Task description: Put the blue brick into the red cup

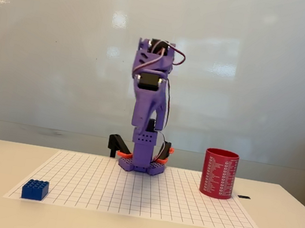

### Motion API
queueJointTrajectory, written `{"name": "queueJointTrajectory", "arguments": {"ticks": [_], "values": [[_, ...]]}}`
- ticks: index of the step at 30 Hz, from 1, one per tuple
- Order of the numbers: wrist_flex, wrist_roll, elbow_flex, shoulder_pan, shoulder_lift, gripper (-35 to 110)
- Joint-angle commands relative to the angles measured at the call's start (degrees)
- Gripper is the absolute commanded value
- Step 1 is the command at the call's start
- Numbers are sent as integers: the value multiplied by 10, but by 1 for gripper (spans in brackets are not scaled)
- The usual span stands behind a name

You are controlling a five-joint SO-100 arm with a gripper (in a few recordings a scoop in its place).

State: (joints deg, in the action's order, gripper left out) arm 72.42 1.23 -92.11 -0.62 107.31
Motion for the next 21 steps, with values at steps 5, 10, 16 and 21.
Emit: {"name": "queueJointTrajectory", "arguments": {"ticks": [5,10,16,21], "values": [[-25,54,71,-147,-112,0],[-25,63,67,-221,-171,0],[-10,83,66,-287,-197,0],[13,130,49,-292,-210,10]]}}
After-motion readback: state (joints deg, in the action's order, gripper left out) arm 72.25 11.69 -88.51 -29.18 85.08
